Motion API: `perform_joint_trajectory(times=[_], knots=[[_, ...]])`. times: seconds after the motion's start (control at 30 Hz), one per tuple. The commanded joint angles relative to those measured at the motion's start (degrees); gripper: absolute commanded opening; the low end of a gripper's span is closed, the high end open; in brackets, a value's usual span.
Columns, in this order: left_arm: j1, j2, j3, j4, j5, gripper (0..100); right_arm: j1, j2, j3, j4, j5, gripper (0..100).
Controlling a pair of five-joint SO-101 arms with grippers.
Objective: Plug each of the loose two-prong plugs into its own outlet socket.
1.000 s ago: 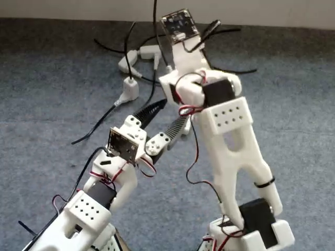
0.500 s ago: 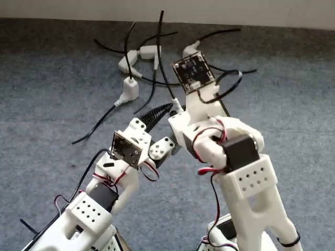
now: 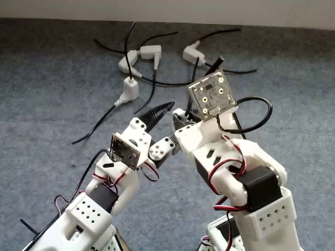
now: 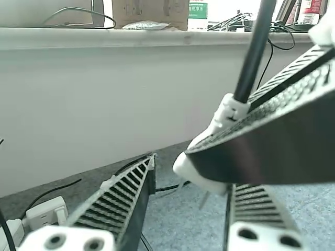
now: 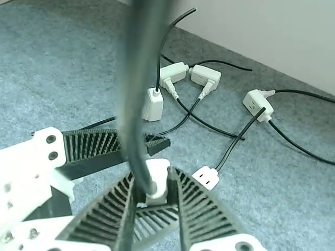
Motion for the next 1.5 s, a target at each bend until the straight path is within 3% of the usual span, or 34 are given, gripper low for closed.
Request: perform_joint_trajectory(times=[0.0, 0.37, 0.67, 1.03, 1.27, 1.47], knots=[[-1.27, -0.13, -2.07, -0.70, -0.44, 21, -0.48, -2.15, -0.57, 1.80, 0.70, 0.6], [-1.27, -0.13, -2.07, -0.62, -0.44, 21, -0.40, -1.80, -0.66, 6.99, 3.08, 0.6], [-1.10, -0.13, -1.98, -0.44, -0.44, 21, -0.04, -1.19, -0.04, -5.41, 3.87, 0.6], [-1.27, -0.22, -0.57, -0.70, -0.44, 21, 8.31, 13.49, -4.00, -17.89, 3.87, 0.6], [-5.58, -0.40, 3.65, -0.70, -2.55, 21, 15.87, 26.51, -23.60, -9.27, 4.66, 0.6], [-12.62, -0.40, 6.90, -0.44, -4.04, 21, 17.36, 38.81, -38.11, 1.98, 13.19, 0.6]])
